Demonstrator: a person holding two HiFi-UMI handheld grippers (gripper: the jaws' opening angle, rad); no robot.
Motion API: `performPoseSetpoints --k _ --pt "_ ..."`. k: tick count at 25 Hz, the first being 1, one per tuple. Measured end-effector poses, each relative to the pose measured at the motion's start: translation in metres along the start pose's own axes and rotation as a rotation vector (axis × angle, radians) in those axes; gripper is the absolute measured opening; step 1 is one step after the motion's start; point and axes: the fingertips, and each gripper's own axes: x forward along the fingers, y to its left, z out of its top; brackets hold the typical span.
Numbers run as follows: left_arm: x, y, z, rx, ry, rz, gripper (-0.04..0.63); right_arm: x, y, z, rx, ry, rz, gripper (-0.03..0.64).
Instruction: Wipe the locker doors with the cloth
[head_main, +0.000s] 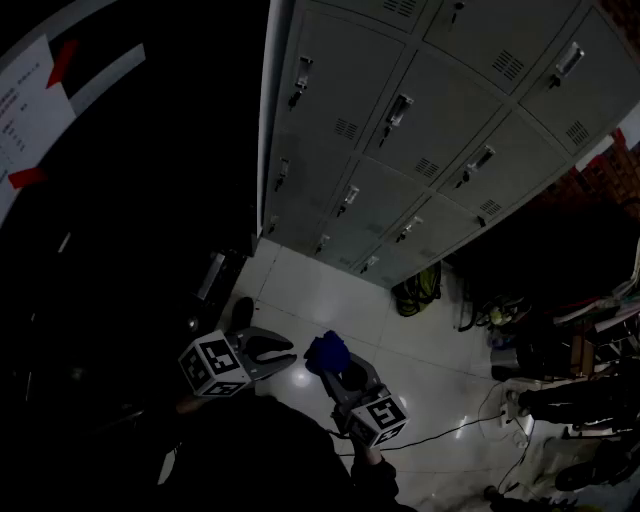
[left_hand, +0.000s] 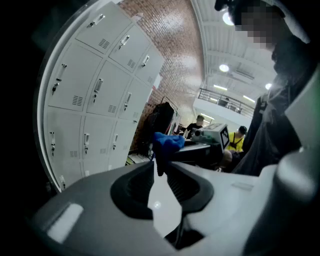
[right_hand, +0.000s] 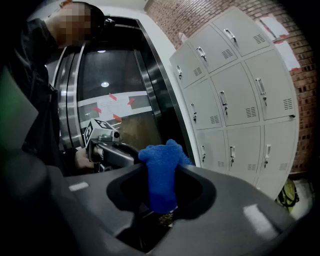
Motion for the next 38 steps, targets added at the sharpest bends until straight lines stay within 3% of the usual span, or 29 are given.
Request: performPoseSetpoints --k 5,12,18,22,26,33,38 --pt "-0.031 0.1 0.034 0.015 -0.006 -0.003 0.055 0.09 -0.024 0.041 -0.019 0.009 -0.021 0.123" --pt "-0.076 0.235 0.123 0.047 -0.044 -0.006 0.055 0.216 -0.073 0.137 -0.066 0.02 -0.054 0.123" --pt "-0.063 0.308 0.191 0.131 -0.107 -0.029 0.055 0.285 -0.133 0.223 -0.216 -0.011 -0.104 0.123" --pt "-0.088 0.328 0.204 0.158 -0.119 -0.058 0.055 0.332 -0.131 0.273 -0.361 -0.015 -0.146 0.123" --pt "-0.104 0.33 0.209 0.182 -0.136 -0.056 0.055 0.357 -0.126 0.327 -0.577 -0.042 -0.207 0.123" --pt "-0.101 0.336 0.228 0.222 -0.147 -0.052 0.055 0.386 -0.141 0.436 -0.827 -0.128 -0.307 0.123" --pt "-0.092 0.338 0.236 0.242 -0.13 -0.049 0.055 0.394 -0.153 0.489 -0.966 -0.145 -0.393 0.123"
